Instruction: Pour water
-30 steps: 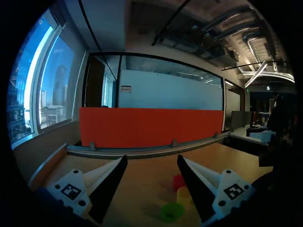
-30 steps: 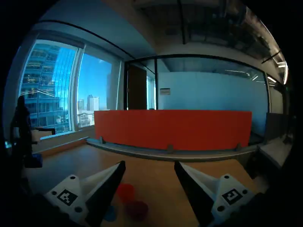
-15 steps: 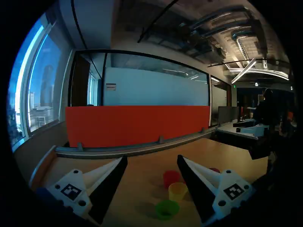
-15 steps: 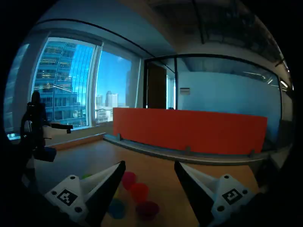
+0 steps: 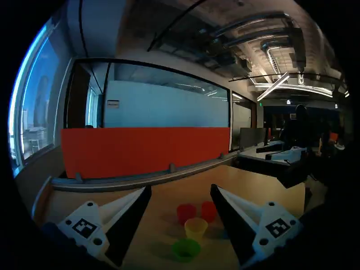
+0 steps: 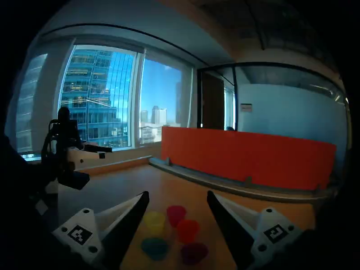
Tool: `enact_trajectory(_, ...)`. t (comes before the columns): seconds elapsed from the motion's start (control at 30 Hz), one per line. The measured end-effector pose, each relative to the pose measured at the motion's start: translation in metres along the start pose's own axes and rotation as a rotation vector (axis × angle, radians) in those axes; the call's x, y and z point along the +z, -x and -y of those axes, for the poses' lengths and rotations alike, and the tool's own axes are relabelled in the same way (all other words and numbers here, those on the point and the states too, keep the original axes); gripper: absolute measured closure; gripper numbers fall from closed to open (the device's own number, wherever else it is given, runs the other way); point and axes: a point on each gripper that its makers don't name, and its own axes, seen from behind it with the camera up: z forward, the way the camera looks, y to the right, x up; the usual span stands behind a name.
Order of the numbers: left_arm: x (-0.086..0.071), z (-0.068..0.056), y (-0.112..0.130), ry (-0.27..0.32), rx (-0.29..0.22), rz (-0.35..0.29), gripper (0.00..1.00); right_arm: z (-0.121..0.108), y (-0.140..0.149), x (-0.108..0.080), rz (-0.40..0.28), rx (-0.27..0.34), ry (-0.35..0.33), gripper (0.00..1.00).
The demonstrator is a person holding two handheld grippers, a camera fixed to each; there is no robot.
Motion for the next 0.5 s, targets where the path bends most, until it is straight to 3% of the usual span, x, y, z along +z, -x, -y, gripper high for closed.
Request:
enact_trajectory(0.1,0.0,-0.002,0.005,0.008,0.021,0.016,0.03,0.002,0.001,0.001,0.005,-0.005,-0.013,0.0)
enact_trajectory(0.3,0.001,-0.011,0.011,0.049,0.019,0.033,0.03,0.007,0.011,0.004,0.035,0.0,-0.041,0.0)
enact_trajectory(0.5,0.003,-0.013,0.022,0.065,0.023,0.056,0.03,0.011,0.026,0.005,0.069,-0.015,-0.064,0.0)
